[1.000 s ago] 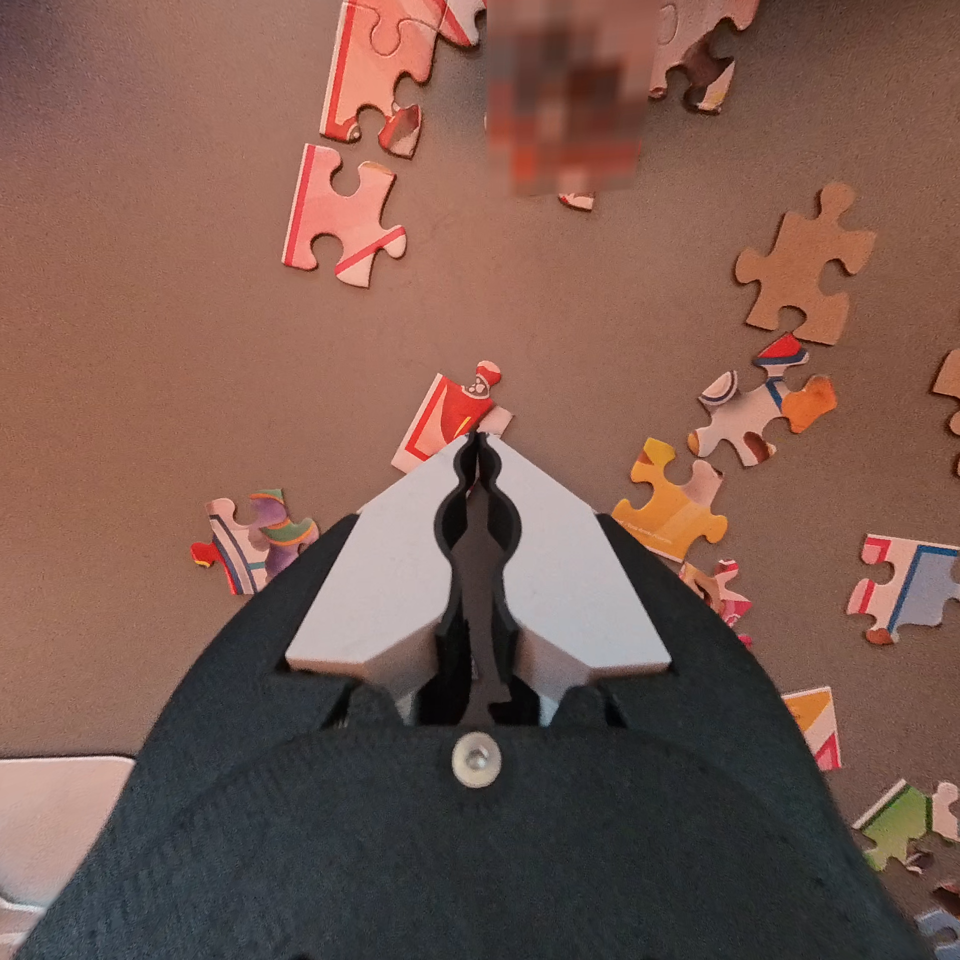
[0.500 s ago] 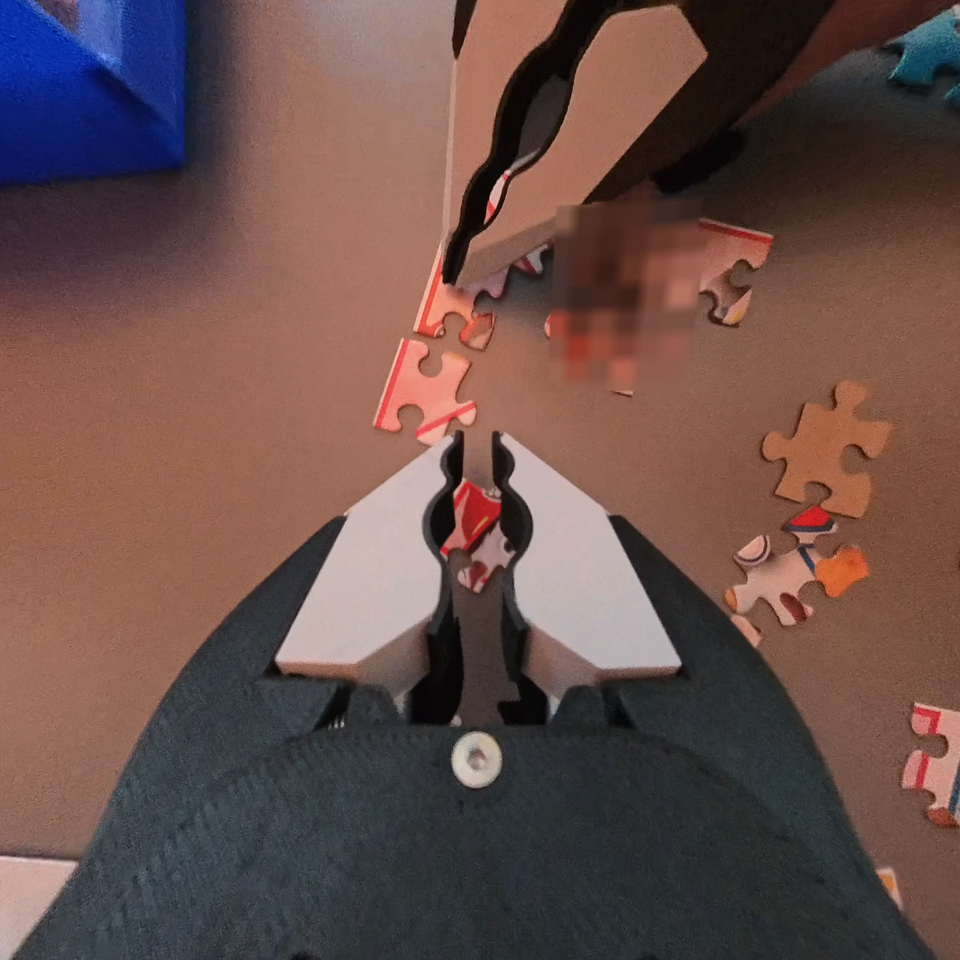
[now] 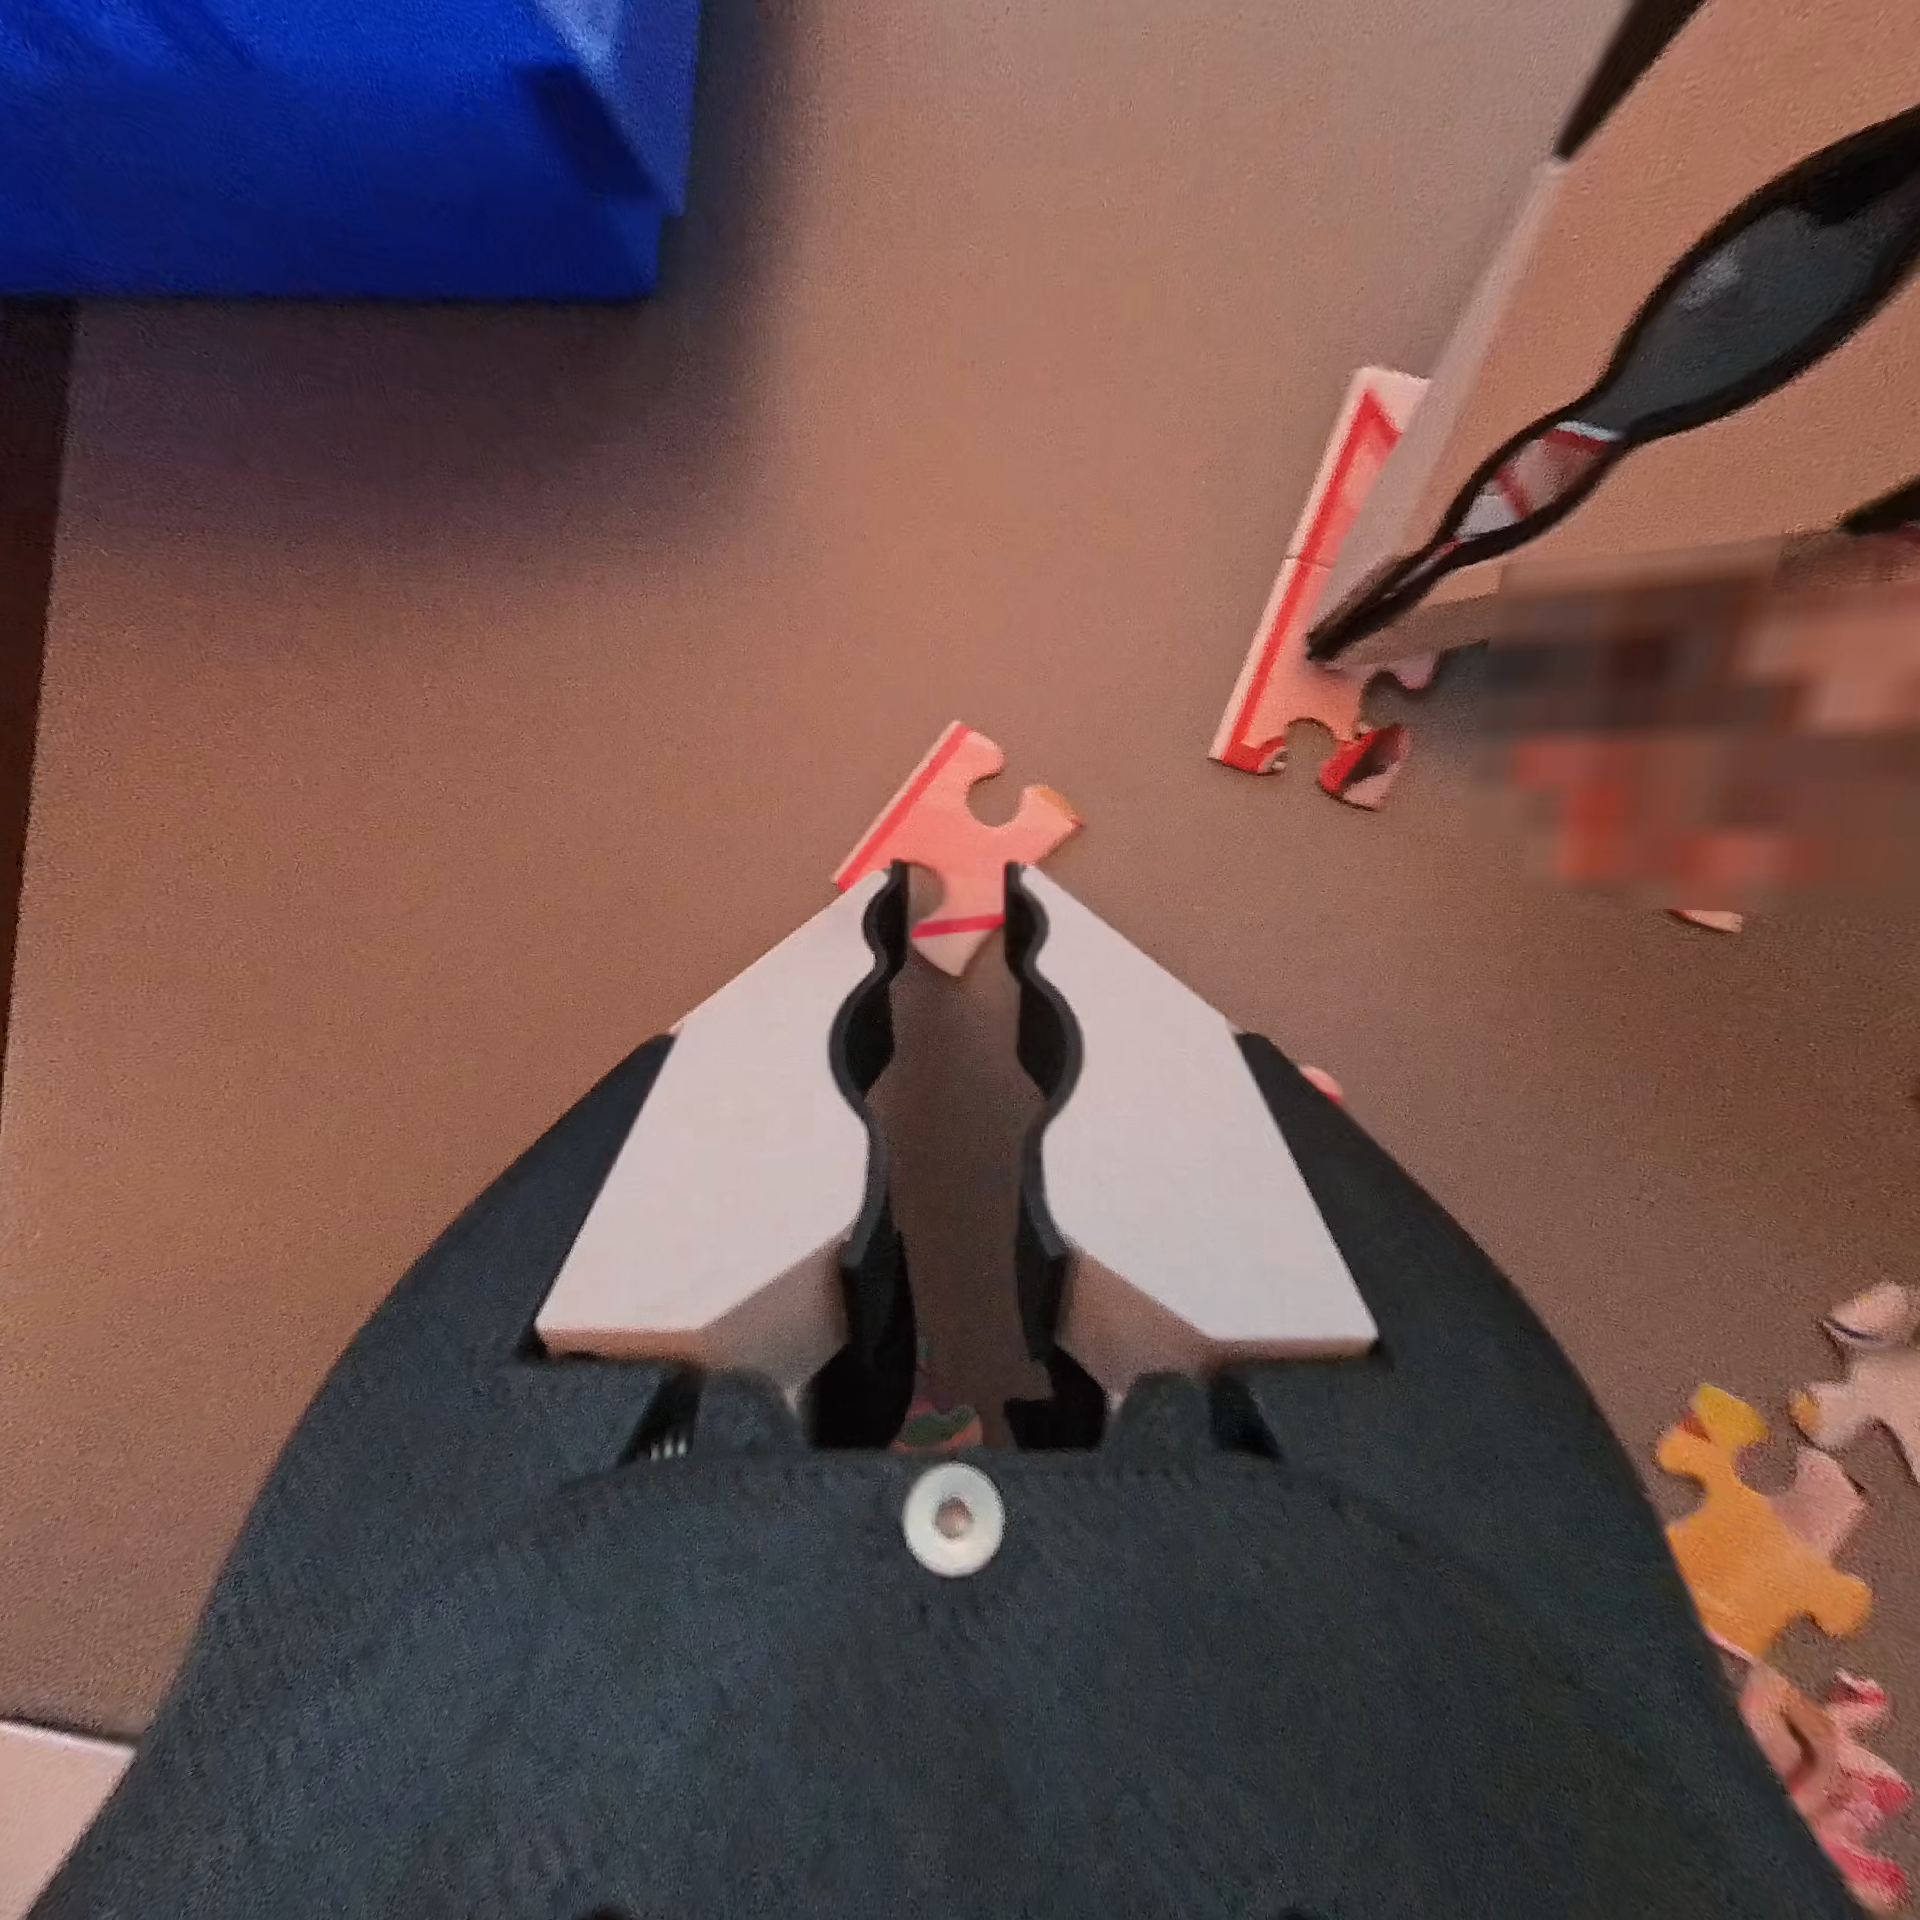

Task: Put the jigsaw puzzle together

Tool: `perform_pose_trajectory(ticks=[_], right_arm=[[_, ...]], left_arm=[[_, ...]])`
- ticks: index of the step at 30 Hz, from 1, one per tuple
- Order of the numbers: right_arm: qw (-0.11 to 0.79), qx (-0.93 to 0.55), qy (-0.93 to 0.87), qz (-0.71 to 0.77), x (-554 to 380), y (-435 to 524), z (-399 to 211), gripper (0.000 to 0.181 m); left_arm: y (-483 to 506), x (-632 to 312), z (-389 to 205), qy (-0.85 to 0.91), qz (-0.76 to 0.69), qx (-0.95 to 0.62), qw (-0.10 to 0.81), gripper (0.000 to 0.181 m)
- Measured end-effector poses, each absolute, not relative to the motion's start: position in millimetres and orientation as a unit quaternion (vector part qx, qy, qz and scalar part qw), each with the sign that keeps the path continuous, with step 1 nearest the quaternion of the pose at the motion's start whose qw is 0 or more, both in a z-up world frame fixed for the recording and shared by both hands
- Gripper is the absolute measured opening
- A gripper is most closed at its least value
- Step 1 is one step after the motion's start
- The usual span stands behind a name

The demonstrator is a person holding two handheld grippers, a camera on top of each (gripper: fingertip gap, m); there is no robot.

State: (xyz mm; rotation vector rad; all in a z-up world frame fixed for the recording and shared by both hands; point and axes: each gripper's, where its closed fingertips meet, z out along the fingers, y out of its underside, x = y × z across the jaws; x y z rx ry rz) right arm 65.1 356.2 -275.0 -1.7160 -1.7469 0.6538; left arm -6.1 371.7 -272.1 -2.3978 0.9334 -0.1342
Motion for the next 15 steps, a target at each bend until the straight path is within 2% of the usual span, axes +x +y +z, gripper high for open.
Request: perform_pose_trajectory(ticks=[4,6,15], right_arm=[[0.279,-0.639,-0.669,0.258,70.4,347.0,-275.1,0.000],[0.278,-0.636,-0.673,0.256,70.3,345.4,-275.1,0.000],[0.282,-0.627,-0.680,0.256,69.3,340.2,-275.0,0.000]], left_arm=[[310.8,7.9,-271.0,0.422,-0.092,-0.879,0.203,0.044],[286.6,-0.8,-280.7,0.449,-0.082,-0.876,0.154,0.049],[288.9,-4.4,-280.2,0.464,-0.074,-0.869,0.156,0.032]])
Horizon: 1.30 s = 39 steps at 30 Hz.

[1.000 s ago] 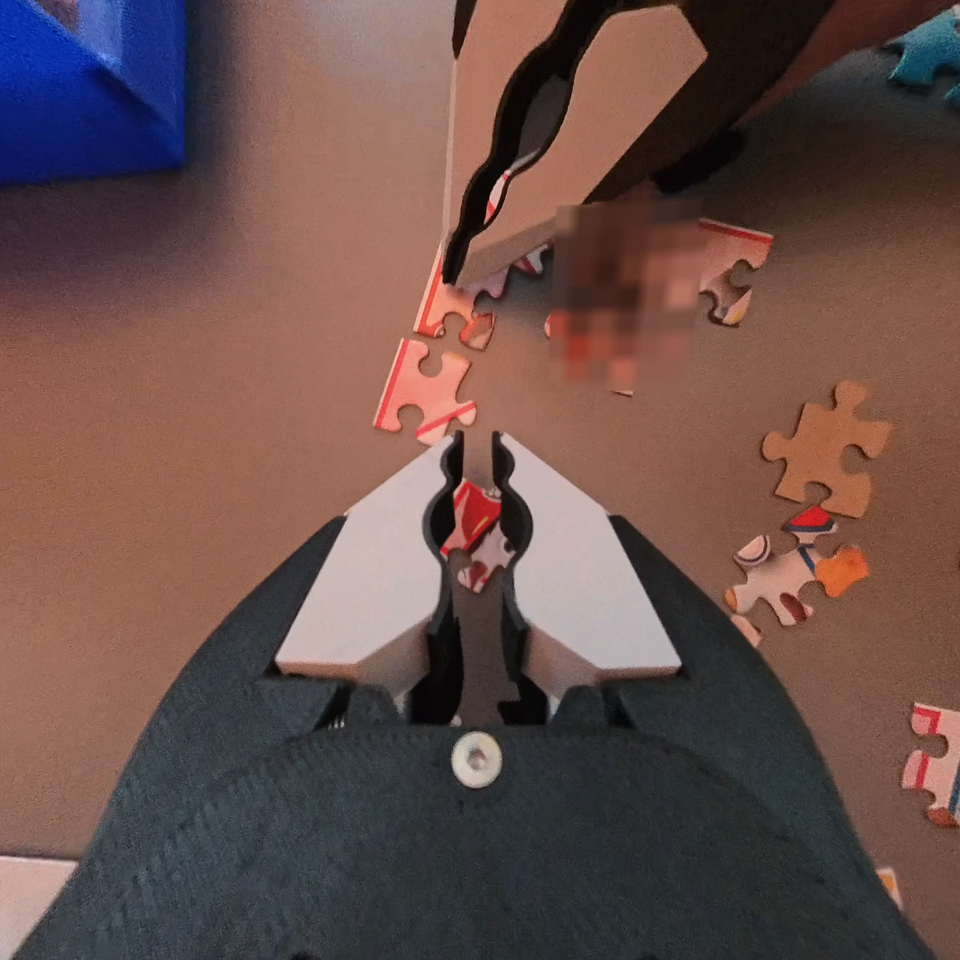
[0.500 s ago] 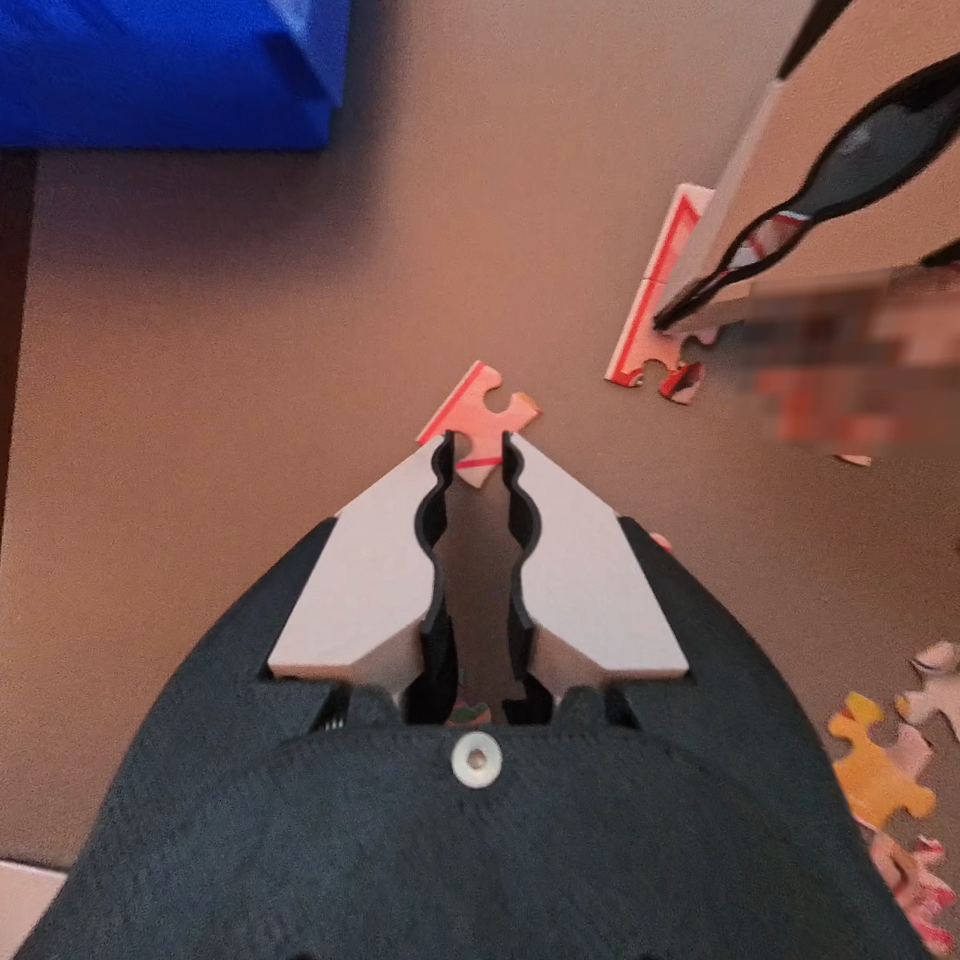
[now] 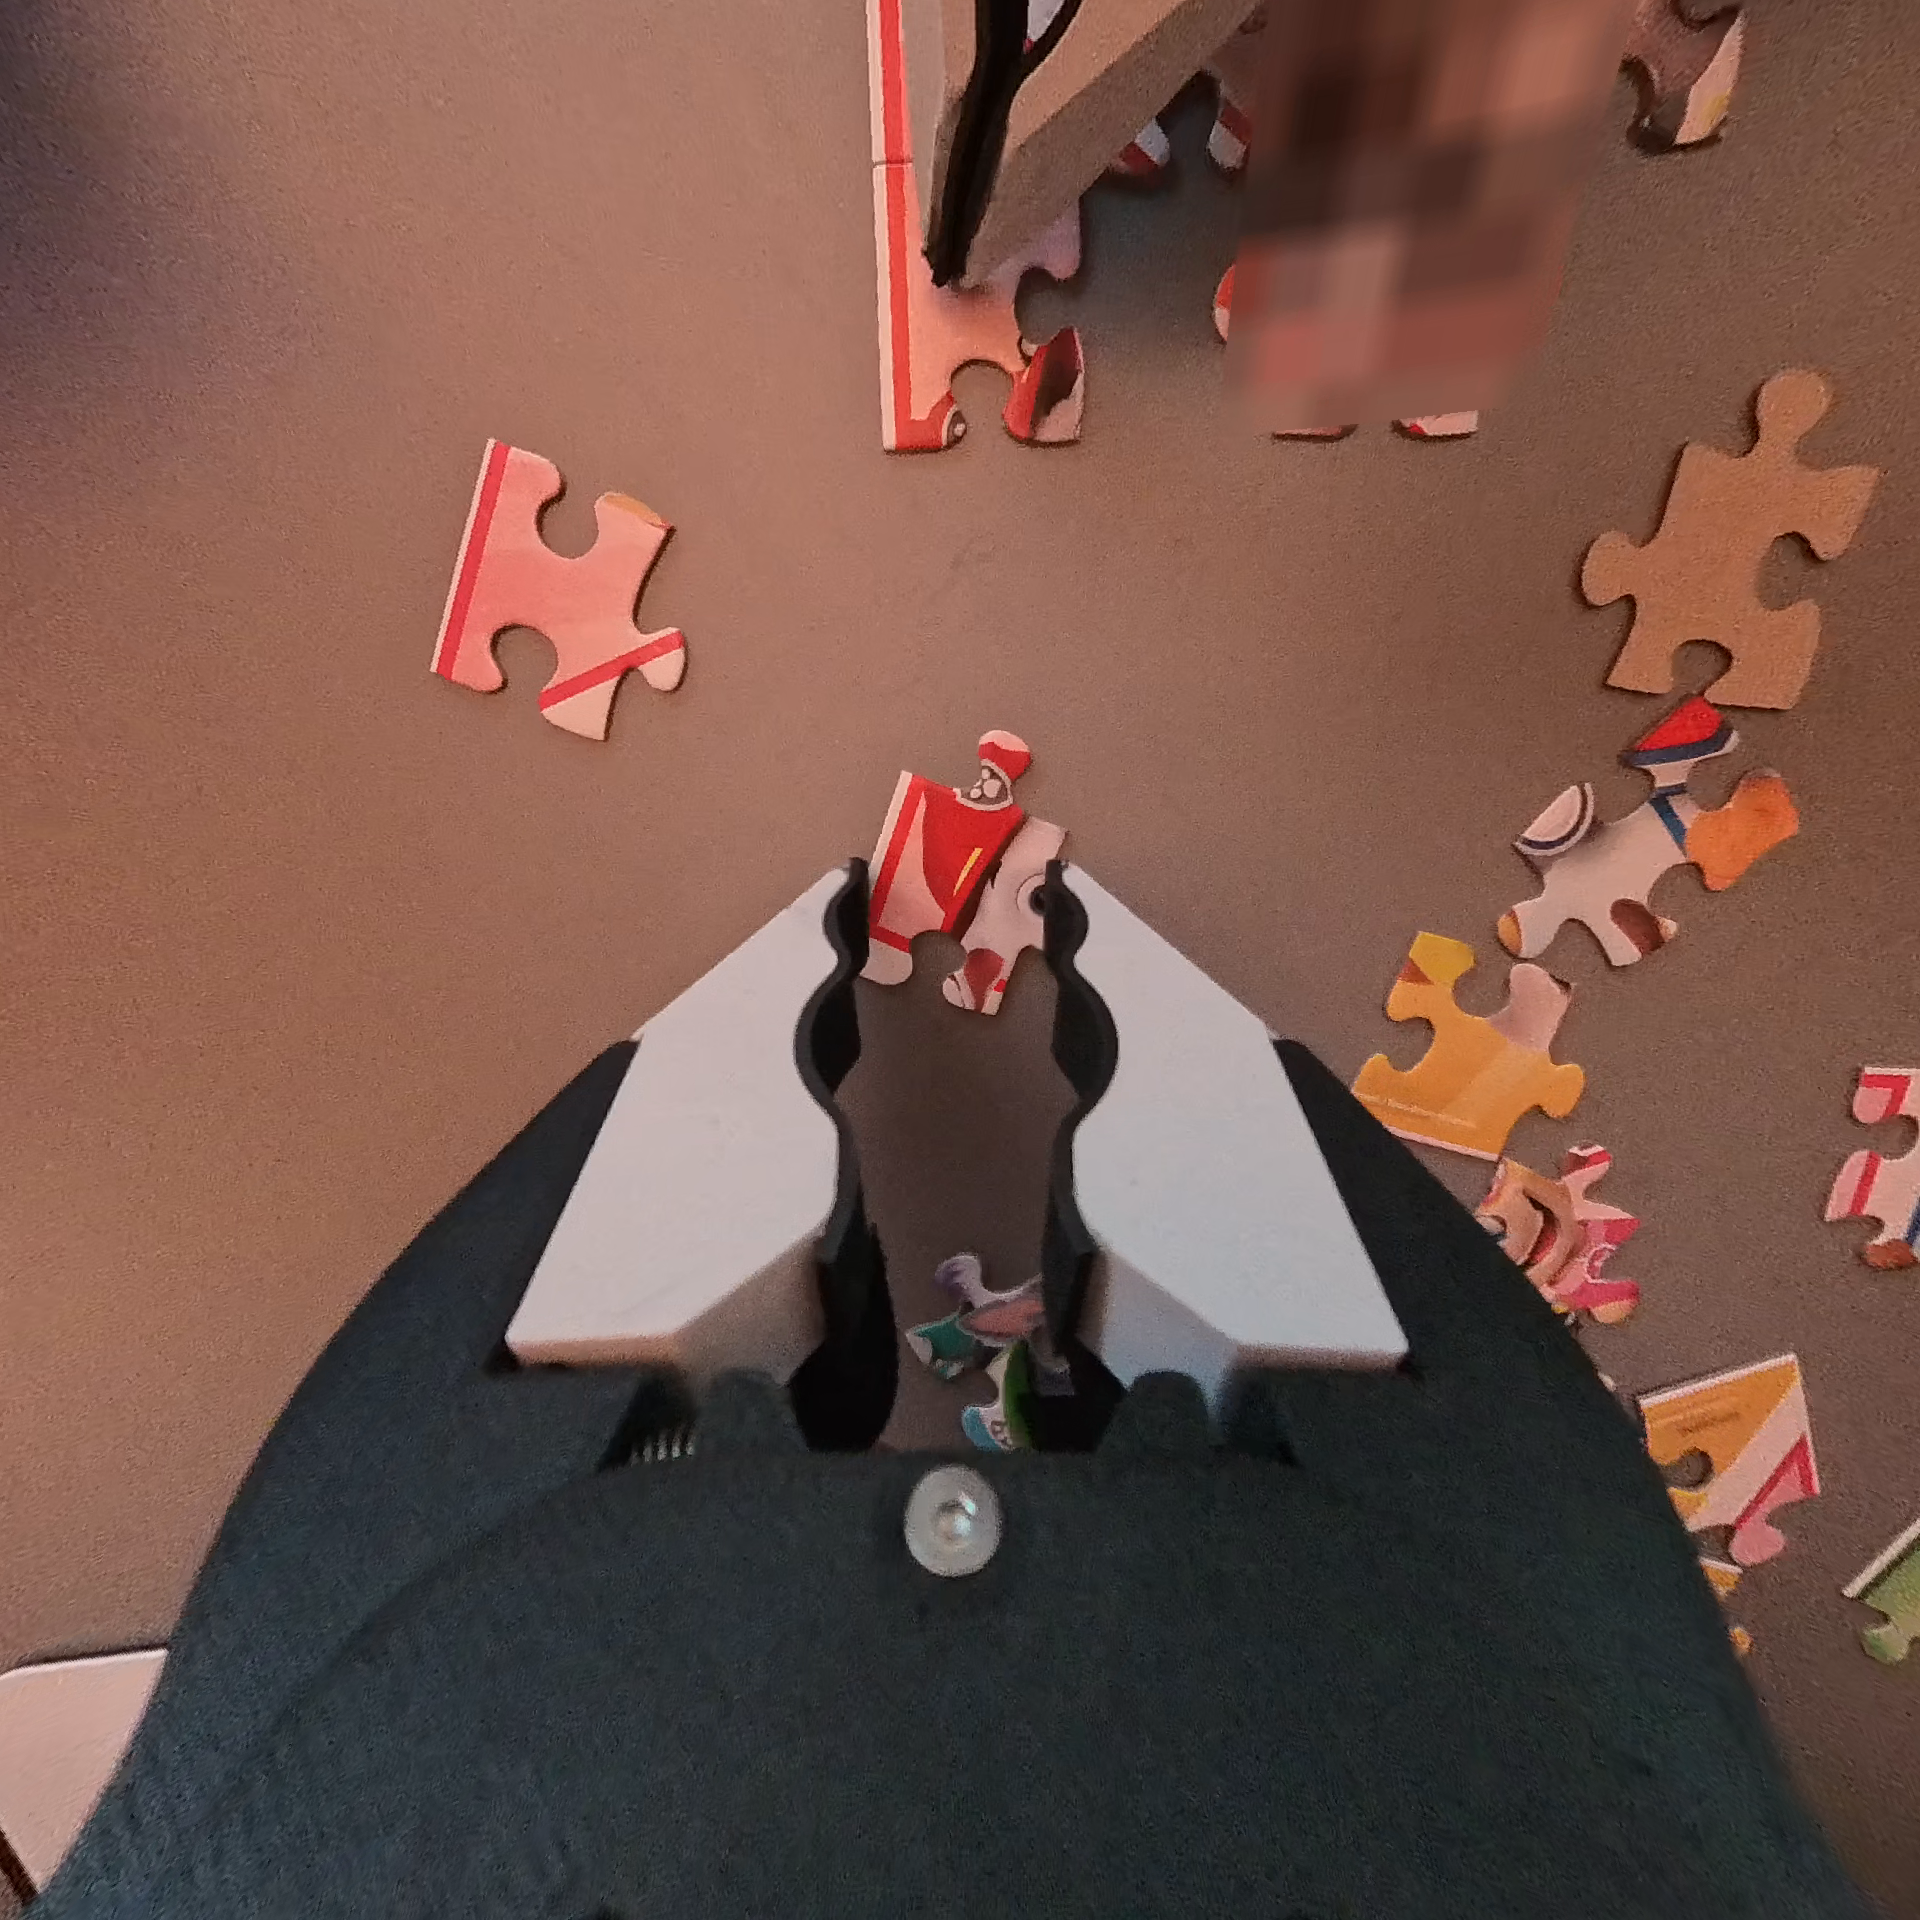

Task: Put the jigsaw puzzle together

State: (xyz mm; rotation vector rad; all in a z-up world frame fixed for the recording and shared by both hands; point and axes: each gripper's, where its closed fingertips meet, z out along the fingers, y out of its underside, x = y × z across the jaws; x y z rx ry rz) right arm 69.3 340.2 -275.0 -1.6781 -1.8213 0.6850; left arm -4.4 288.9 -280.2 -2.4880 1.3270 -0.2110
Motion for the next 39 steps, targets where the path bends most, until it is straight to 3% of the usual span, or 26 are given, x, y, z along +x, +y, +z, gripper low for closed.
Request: perform_pose_trajectory(ticks=[15,16,20,27,31,39], right_arm=[[0.288,-0.618,-0.684,0.261,61.7,336.8,-274.8,0.000],[0.288,-0.618,-0.683,0.262,61.3,336.7,-274.8,0.000],[0.289,-0.618,-0.682,0.264,60.4,336.6,-274.8,0.000],[0.289,-0.617,-0.682,0.265,59.7,336.5,-274.7,0.000],[0.290,-0.617,-0.682,0.265,59.6,336.5,-274.6,0.000],[0.292,-0.615,-0.685,0.261,59.5,336.5,-274.6,0.000]], left_arm=[[298.3,20.6,-278.6,0.415,-0.083,-0.871,0.248,0.031],[297.3,24.3,-276.9,0.419,-0.092,-0.867,0.253,0.001],[299.9,27.5,-277.0,0.410,-0.092,-0.867,0.267,0.000],[290.3,16.9,-271.8,0.423,-0.097,-0.876,0.210,0.052],[293.5,15.7,-277.7,0.430,-0.100,-0.874,0.201,0.042],[289.7,19.4,-277.3,0.421,-0.103,-0.869,0.239,0.041]])
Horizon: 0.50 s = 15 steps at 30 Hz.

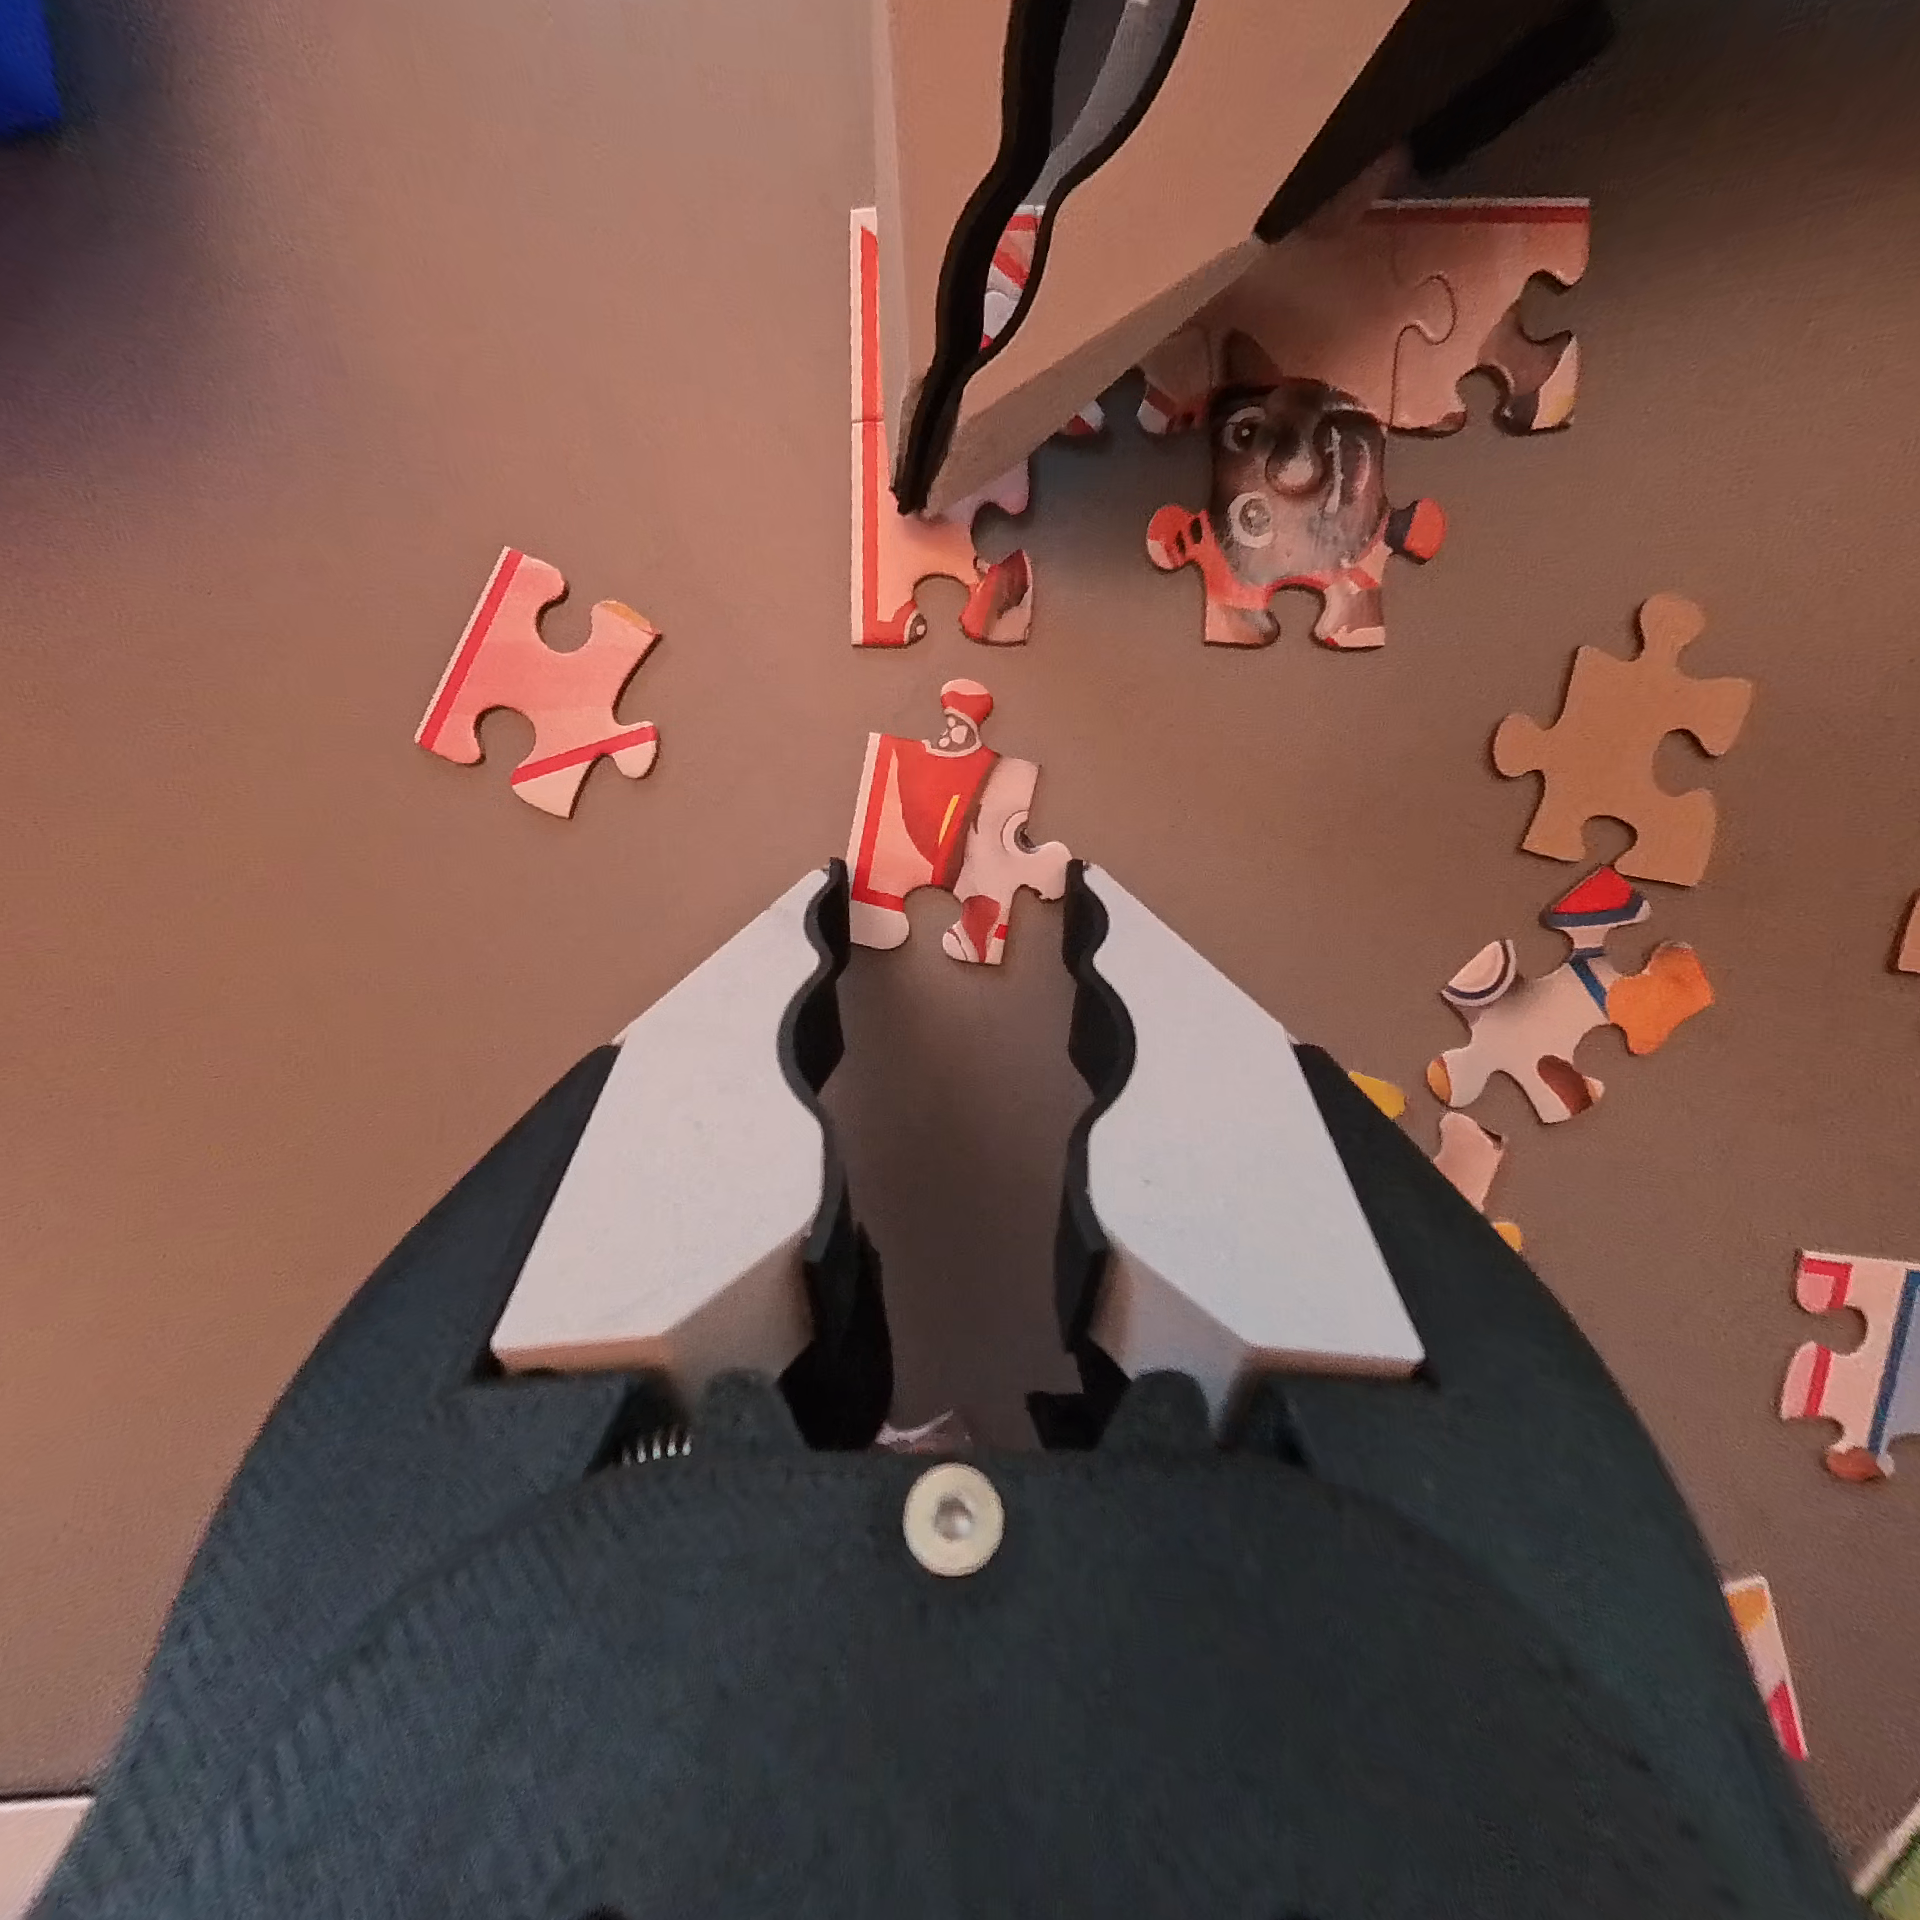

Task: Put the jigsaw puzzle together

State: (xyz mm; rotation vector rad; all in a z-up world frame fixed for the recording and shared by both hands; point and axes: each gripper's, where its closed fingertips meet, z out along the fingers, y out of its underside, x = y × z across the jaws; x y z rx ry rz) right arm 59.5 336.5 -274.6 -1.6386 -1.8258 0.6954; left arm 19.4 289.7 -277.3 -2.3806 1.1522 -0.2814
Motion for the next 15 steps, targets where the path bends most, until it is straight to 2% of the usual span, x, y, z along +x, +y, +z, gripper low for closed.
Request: perform_pose_trajectory(ticks=[2,3,6,8,11,12,13,15], right_arm=[[0.292,-0.615,-0.685,0.260,59.6,336.6,-274.7,0.000],[0.292,-0.615,-0.685,0.261,59.5,336.6,-274.6,0.000],[0.292,-0.615,-0.684,0.262,59.5,336.6,-274.7,0.000],[0.292,-0.615,-0.684,0.263,59.5,336.6,-274.6,0.000],[0.292,-0.615,-0.683,0.264,59.2,336.6,-274.6,0.000],[0.292,-0.615,-0.683,0.264,59.1,336.5,-274.6,0.000],[0.292,-0.615,-0.683,0.265,59.1,336.5,-274.6,0.000],[0.291,-0.615,-0.683,0.265,59.2,336.6,-274.6,0.000]], left_arm=[[288.7,20.6,-276.3,0.420,-0.099,-0.866,0.253,0.035],[284.7,24.4,-275.5,0.431,-0.105,-0.859,0.255,0.001],[284.3,24.6,-277.7,0.440,-0.075,-0.855,0.264,0.000],[282.4,23.7,-277.1,0.442,-0.073,-0.857,0.255,0.007],[290.2,16.3,-272.6,0.432,-0.071,-0.863,0.252,0.036],[292.7,10.6,-275.2,0.422,-0.071,-0.872,0.236,0.054],[294.4,6.7,-277.2,0.419,-0.077,-0.877,0.224,0.057],[300.8,2.2,-278.2,0.415,-0.095,-0.879,0.216,0.052]])
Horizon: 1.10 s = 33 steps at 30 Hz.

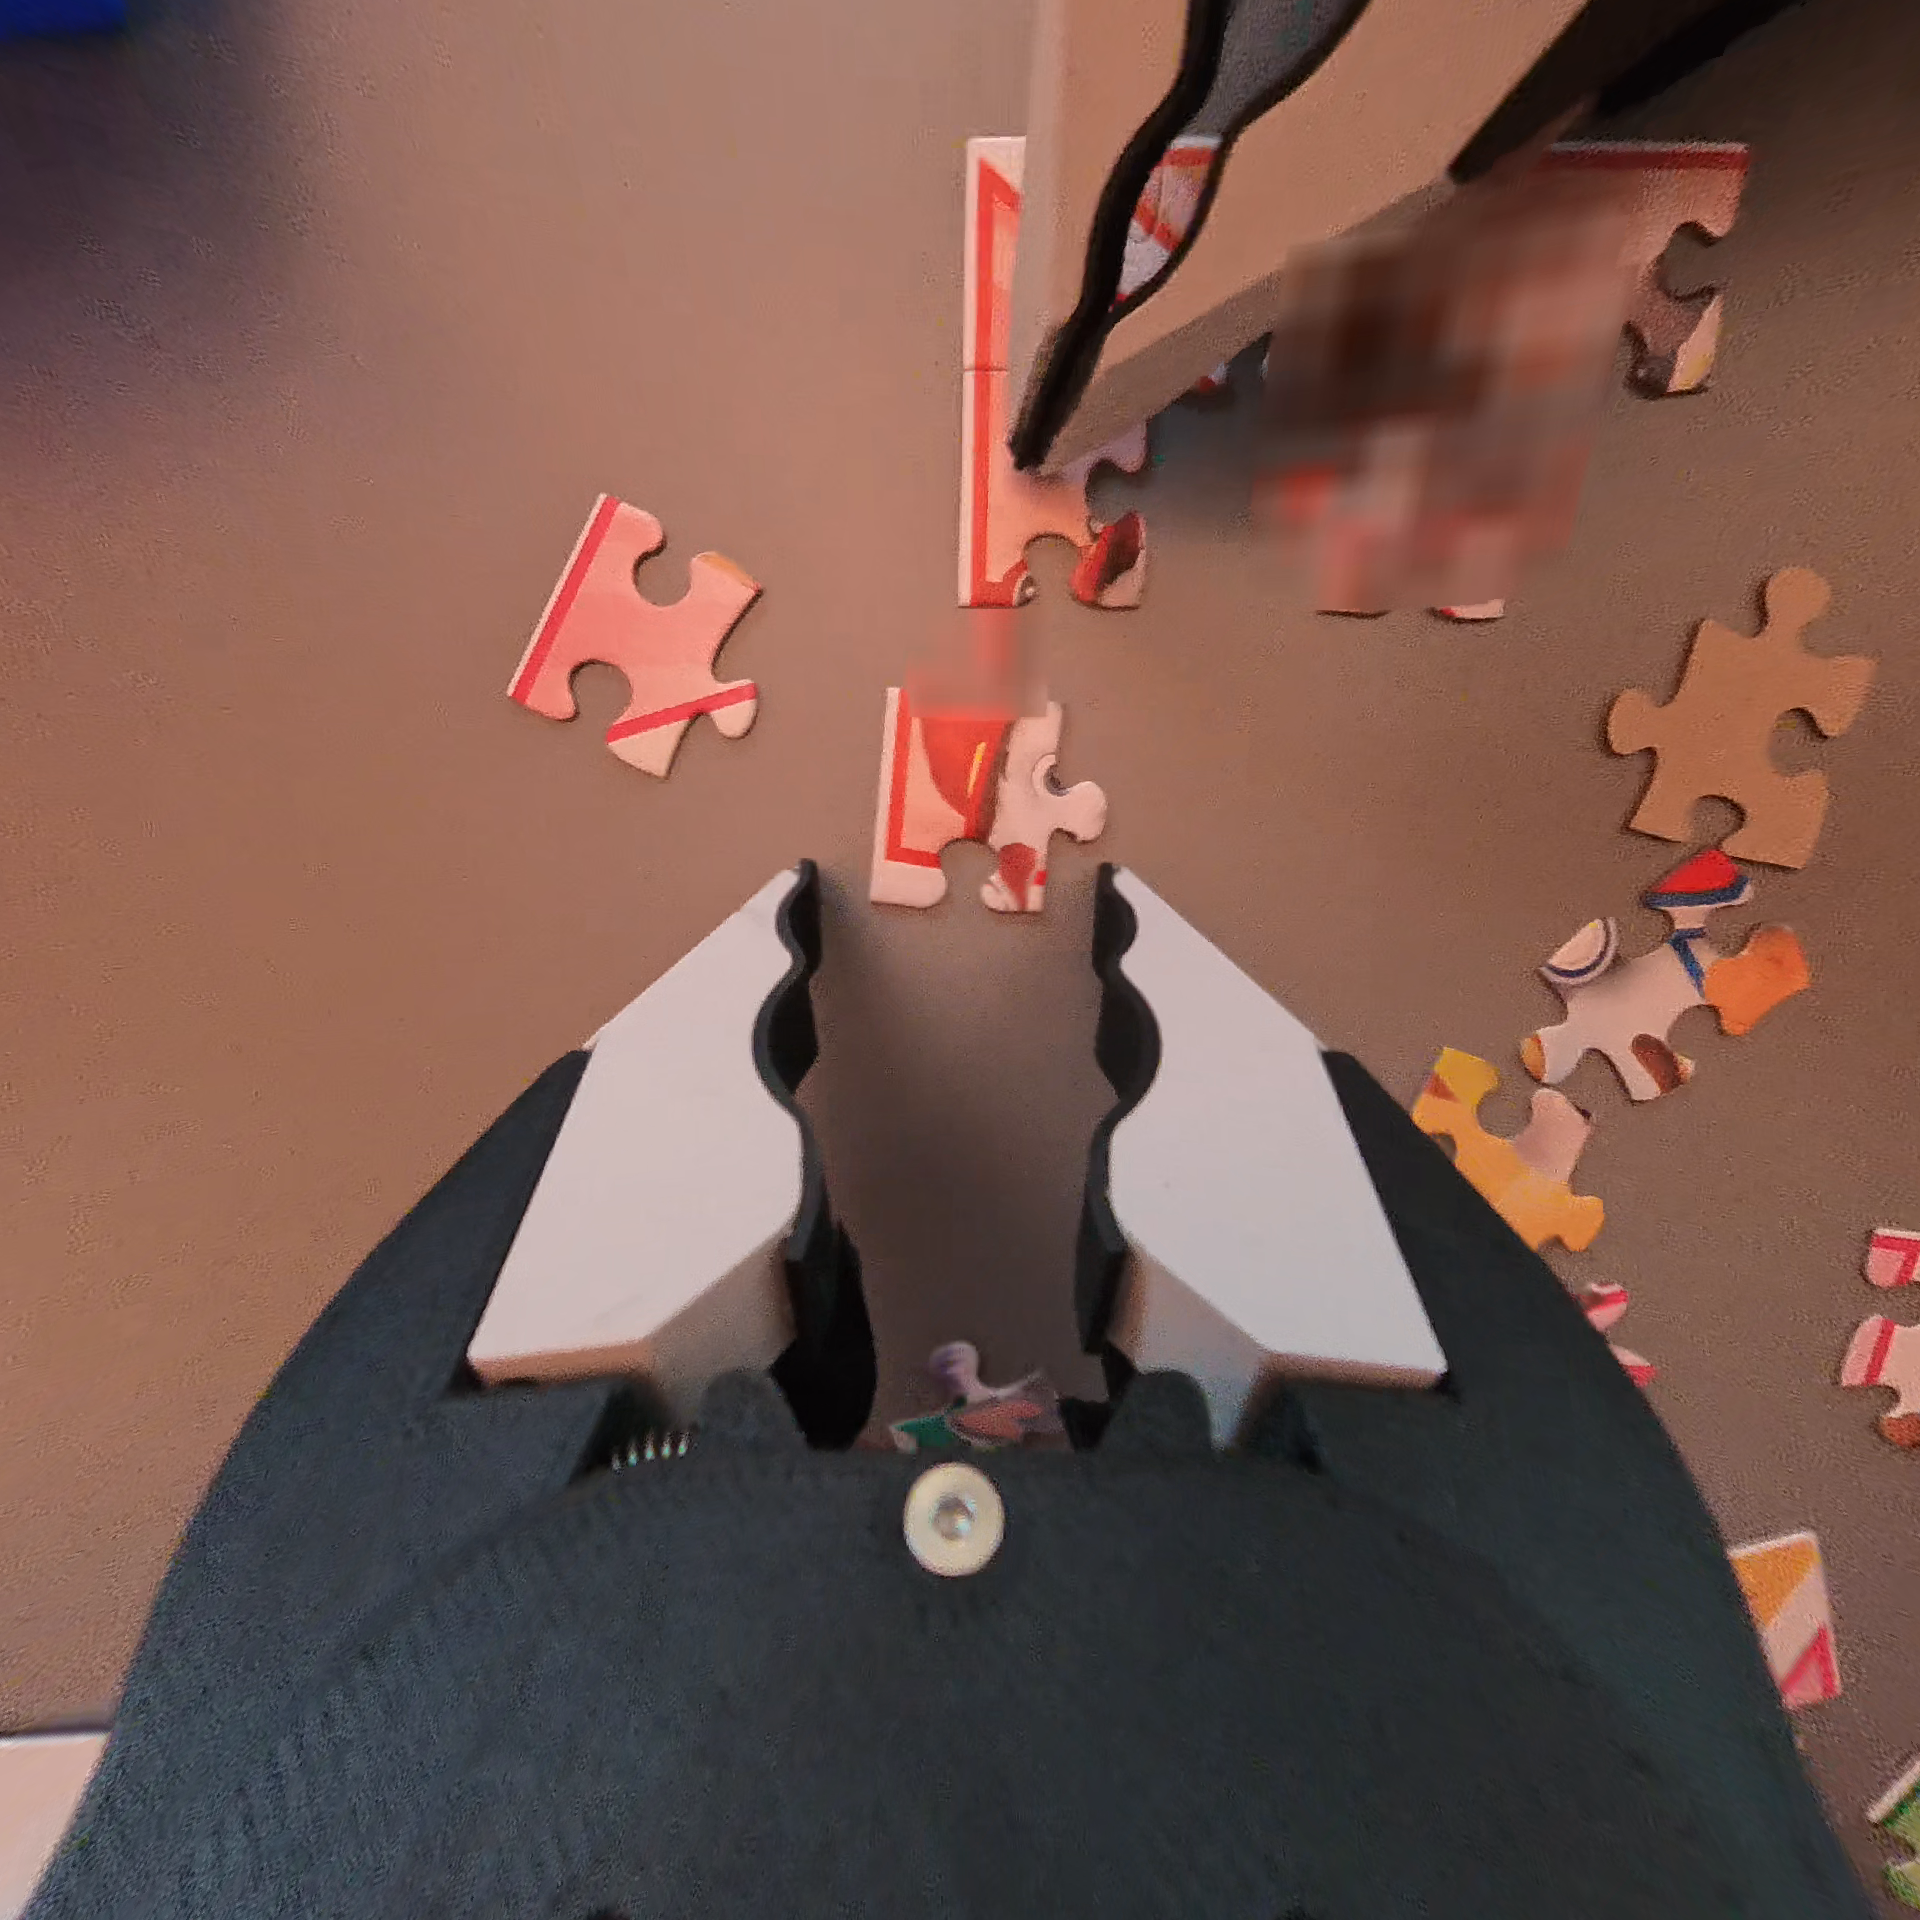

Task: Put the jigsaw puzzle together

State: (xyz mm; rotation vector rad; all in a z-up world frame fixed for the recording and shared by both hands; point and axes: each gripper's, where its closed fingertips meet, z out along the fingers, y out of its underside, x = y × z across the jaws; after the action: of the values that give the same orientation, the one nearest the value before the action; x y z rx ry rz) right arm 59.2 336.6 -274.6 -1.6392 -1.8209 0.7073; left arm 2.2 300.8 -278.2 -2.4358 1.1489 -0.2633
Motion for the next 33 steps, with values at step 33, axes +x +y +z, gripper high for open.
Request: perform_pose_trajectory(ticks=[33], right_arm=[[0.293,-0.612,-0.686,0.262,58.3,336.1,-274.8,0.000]], left_arm=[[292.4,15.4,-276.4,0.464,-0.019,-0.838,0.287,0.000]])
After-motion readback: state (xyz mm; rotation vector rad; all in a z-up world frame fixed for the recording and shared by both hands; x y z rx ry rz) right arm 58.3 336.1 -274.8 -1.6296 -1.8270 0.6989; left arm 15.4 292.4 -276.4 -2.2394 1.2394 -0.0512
